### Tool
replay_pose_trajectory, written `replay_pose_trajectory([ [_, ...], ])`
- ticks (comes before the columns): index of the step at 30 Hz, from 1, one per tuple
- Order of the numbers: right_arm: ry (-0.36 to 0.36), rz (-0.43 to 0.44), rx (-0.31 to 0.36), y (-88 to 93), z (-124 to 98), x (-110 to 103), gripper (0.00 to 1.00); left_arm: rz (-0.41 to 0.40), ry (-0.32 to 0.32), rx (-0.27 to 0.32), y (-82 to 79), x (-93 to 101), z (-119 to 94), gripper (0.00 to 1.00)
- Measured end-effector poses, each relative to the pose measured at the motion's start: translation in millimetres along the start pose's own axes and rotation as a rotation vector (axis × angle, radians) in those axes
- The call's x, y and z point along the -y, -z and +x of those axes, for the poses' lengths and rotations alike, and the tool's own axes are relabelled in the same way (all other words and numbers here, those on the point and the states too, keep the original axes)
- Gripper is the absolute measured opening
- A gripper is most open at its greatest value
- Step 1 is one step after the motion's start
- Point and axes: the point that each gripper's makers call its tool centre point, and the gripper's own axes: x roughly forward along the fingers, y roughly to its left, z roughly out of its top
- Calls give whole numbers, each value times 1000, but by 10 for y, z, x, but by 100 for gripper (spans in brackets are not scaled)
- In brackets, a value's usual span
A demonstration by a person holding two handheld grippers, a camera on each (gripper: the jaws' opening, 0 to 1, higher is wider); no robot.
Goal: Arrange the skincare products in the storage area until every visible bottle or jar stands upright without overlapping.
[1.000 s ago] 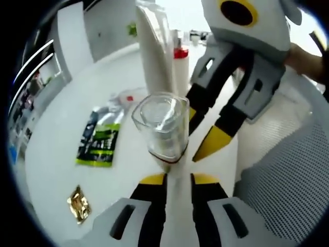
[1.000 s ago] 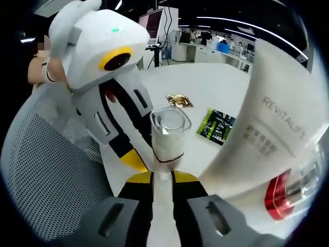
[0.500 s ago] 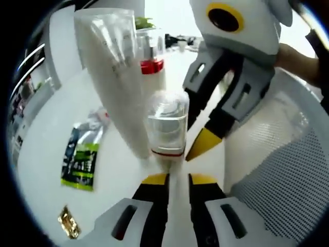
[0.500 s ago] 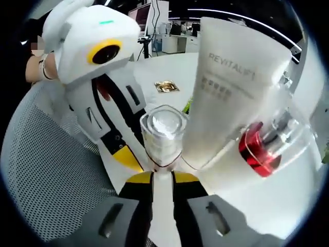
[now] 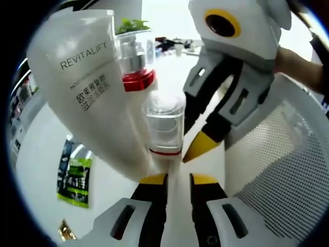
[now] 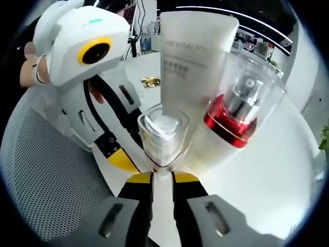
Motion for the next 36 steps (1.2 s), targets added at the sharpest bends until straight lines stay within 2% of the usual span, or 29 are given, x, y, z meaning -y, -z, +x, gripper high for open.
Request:
replay_pose_trajectory([
  [19,26,52,-12,105,-34,124,12,1,6,8,-108,24,110,14],
  [23,21,36,-14,113,-24,118,13,10,2,1,-99,14,125,13],
  [28,20,51,-1,96,-40,121,13,-4,10,-1,-87,36,114,14],
  [33,3,94,36,39,-68,98,14,-25,-12,-2,-65,-22,34,14],
  [36,18,92,32,45,-89,113,17,-52,-23,8,-75,-41,-10,14],
])
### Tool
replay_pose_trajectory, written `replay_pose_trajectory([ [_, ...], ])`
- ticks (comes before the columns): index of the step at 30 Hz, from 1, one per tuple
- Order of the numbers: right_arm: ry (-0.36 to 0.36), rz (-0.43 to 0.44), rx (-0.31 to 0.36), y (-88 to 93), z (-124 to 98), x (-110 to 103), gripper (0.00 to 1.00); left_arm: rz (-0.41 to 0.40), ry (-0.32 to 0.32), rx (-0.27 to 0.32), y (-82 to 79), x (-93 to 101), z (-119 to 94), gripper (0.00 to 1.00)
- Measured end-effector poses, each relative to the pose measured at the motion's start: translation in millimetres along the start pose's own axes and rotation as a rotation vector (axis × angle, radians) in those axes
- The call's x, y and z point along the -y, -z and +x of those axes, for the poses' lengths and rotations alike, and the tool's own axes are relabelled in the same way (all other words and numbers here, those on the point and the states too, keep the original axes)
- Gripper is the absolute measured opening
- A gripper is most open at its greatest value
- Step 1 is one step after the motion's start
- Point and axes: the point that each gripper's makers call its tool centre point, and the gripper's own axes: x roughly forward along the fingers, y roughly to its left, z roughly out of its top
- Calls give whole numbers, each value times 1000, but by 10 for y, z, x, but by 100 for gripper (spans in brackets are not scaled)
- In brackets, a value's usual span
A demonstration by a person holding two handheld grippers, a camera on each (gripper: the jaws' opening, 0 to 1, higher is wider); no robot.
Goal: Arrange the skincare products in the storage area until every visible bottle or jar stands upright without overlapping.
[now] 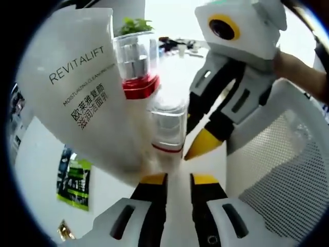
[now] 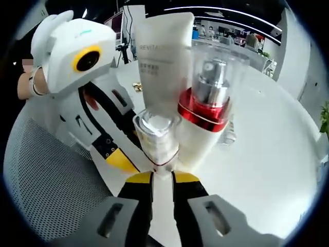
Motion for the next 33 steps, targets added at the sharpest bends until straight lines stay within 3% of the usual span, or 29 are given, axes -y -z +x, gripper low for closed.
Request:
replay_pose_trajectory([
  [5,27,6,5,3,-80,36,22,-3,-7,14,-19,-2,-63,15],
  [18,8,2,12,-7,-38,-12,10,-14,31,30,-74,99,41,13],
  [25,8,-11,-3,19,-19,1,11,-19,23,33,-91,70,56,12],
  [29,15,14,15,13,-45,22,15,-12,48,12,-24,111,41,12],
  [33,28,9,13,8,-111,19,16,-25,30,13,27,78,-42,12],
])
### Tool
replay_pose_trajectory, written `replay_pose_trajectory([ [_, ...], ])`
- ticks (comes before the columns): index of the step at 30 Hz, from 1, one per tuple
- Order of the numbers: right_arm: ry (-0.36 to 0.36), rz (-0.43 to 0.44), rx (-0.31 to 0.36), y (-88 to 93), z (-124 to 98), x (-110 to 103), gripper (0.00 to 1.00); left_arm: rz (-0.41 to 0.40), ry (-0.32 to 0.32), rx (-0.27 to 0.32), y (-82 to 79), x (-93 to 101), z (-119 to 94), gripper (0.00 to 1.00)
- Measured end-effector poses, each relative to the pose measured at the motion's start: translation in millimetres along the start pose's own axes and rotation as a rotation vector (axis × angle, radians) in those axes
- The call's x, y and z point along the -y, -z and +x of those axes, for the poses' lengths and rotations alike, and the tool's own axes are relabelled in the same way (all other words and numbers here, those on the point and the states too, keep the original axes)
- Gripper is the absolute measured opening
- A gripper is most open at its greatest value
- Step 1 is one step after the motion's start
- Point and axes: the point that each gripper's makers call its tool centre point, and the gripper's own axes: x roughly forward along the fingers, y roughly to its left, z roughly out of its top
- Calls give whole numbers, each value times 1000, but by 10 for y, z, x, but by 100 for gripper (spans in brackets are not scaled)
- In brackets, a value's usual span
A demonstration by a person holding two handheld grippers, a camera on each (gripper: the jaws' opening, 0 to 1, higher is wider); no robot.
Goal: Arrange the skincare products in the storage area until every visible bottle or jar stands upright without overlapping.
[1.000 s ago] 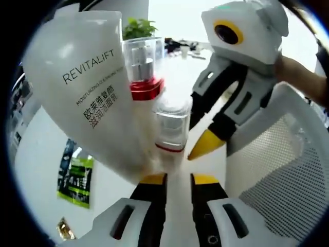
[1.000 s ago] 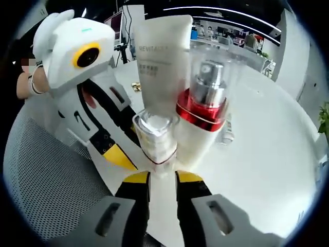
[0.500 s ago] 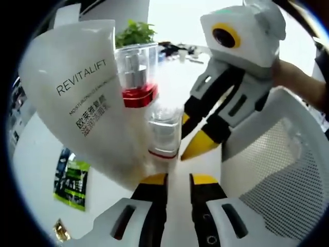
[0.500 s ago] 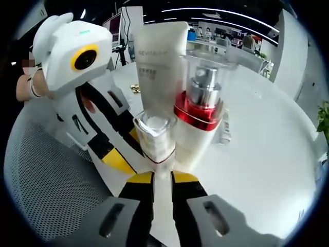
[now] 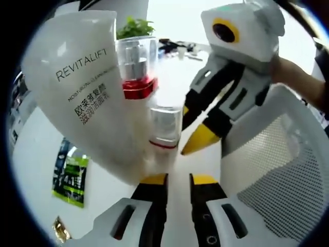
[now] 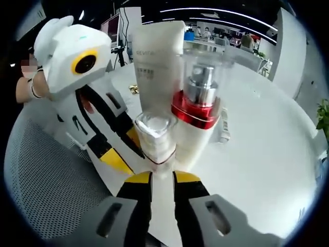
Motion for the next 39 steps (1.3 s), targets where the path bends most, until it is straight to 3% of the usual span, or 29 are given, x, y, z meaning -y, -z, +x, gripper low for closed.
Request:
replay_pose_trajectory([
  [8,19,35,42,-148,-116,-32,27,-37,-50,34,-26,-56,-269,16],
  [15,61,36,53,-260,-262,-62,43,-80,-138,100,-59,-142,-599,23],
  [24,119,25,99,-454,-437,-108,69,-152,-280,127,93,-292,-1090,34],
  [30,141,16,131,-550,-500,-135,82,-173,-345,138,129,-324,-1283,45],
  [35,138,3,153,-591,-549,-167,82,-167,-382,148,133,-315,-1441,54],
  [39,143,-12,158,-601,-568,-180,88,-168,-406,142,168,-313,-1566,60],
])
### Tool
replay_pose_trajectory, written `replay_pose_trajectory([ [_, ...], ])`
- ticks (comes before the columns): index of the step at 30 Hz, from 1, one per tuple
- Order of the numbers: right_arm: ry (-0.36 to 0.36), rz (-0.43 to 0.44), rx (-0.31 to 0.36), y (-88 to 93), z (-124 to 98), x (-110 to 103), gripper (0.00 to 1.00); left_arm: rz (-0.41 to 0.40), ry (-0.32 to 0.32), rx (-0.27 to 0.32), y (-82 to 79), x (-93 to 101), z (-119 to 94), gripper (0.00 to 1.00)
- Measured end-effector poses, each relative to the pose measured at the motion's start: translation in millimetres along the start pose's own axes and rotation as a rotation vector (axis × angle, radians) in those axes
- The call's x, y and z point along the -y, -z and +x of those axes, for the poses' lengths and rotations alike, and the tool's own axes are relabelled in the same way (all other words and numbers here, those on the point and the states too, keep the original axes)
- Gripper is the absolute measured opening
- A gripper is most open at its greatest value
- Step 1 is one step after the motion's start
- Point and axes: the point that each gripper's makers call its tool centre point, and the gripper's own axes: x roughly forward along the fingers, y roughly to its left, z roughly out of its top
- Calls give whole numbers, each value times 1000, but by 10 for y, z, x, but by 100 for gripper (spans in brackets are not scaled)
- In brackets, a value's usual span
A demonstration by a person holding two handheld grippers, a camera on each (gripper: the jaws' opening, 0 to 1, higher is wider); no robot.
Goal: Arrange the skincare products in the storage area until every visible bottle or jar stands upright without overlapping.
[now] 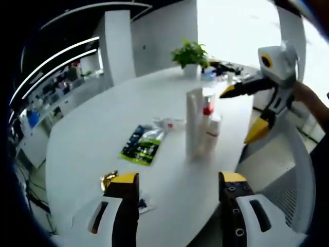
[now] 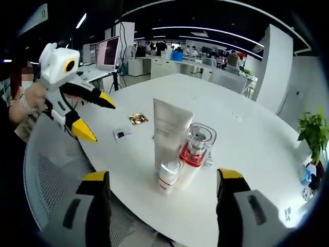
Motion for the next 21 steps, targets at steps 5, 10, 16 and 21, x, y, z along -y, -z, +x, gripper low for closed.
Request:
replay_pose_trajectory([
  [5,4,12,7,-29,-29,1,91,-21,-47,-19,46,-80,-116,69],
  [10,-9,-24,16,-106,-85,-22,97,-16,-65,-33,83,-107,-203,76],
  [16,-15,-56,18,-165,-154,-41,99,-36,-62,-19,109,-136,-267,81],
  [21,-40,-79,2,-196,-172,-54,99,-29,-64,-25,140,-141,-330,88],
])
